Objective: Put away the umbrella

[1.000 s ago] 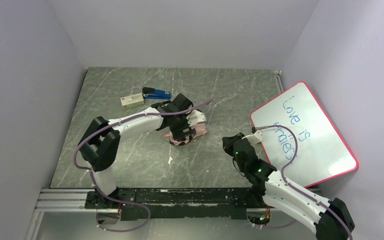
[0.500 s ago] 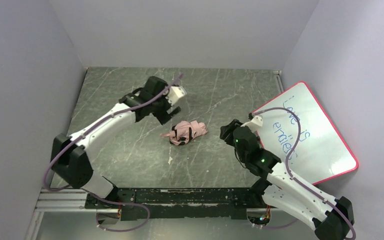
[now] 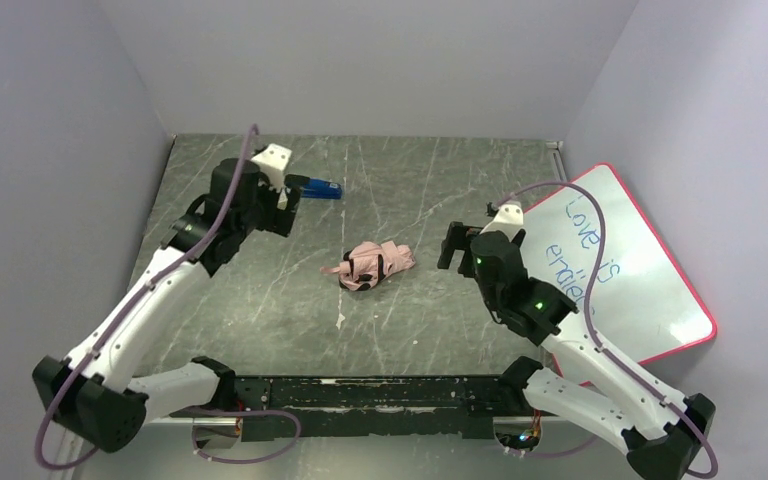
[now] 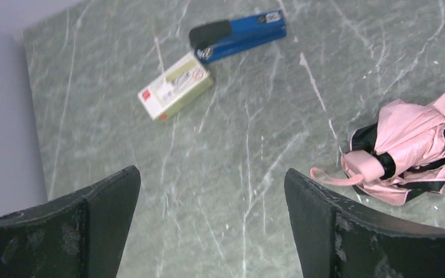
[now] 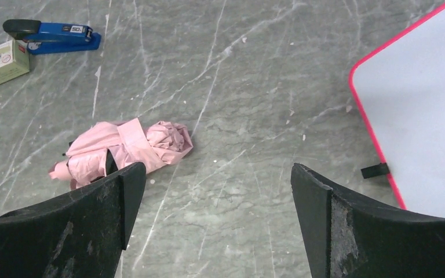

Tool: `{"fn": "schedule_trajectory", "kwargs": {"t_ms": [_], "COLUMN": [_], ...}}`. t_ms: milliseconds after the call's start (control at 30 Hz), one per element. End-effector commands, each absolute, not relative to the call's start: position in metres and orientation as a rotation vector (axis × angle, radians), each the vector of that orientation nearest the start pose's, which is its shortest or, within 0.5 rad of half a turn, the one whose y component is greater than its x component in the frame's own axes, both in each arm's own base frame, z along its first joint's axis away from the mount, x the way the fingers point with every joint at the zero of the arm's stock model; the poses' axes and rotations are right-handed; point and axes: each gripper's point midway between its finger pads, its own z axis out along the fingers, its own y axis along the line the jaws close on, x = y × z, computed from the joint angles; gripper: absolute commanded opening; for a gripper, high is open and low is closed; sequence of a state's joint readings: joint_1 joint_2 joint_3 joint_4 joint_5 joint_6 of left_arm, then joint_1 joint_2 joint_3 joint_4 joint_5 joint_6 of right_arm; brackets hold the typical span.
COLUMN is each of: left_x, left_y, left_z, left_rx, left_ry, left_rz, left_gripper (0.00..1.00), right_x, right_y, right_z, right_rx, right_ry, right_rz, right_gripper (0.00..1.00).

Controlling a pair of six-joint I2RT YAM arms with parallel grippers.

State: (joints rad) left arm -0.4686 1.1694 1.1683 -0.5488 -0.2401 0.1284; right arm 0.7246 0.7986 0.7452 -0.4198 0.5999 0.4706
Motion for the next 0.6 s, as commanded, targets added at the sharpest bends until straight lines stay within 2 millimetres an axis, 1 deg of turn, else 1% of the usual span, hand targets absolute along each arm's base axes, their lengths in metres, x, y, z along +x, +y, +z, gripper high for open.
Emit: {"fn": "schedule_trajectory", "kwargs": {"t_ms": [0, 67, 133, 200, 267, 400, 567], "left_x": [0.312, 0.305, 0.298, 0.293, 0.29, 0.284, 0.284], "left_y": [-0.082, -0.075, -0.07, -0.069, -0.064, -0.058, -0.049], "left_z": [0.256, 0.26, 0.257, 0.256, 0.256, 0.257, 0.255], "left_rx": [0.162, 0.102, 0.069, 0.061, 0.03, -0.001, -0.037], "left_ry": [2.048, 2.02, 2.011, 2.008, 2.002, 1.973, 1.961], "left_rz": [0.003, -0.027, -0.061, -0.1, -0.113, -0.122, -0.102], "left_gripper": [0.97, 0.97, 0.97, 0.97, 0.97, 0.97, 0.97], "right_x": [0.252, 0.249, 0.247, 0.245, 0.241, 0.235, 0.225], "right_y": [0.102, 0.105, 0.105, 0.106, 0.106, 0.098, 0.081], "right_z": [0.235, 0.237, 0.235, 0.236, 0.239, 0.254, 0.264], "right_rx": [0.093, 0.039, -0.008, -0.023, -0.023, 0.013, 0.069], "right_ry": [1.945, 1.96, 1.977, 1.994, 1.995, 1.931, 1.868], "right_rz": [0.111, 0.115, 0.104, 0.104, 0.123, 0.161, 0.17], "right_gripper": [1.0, 1.0, 1.0, 1.0, 1.0, 1.0, 1.0]}}
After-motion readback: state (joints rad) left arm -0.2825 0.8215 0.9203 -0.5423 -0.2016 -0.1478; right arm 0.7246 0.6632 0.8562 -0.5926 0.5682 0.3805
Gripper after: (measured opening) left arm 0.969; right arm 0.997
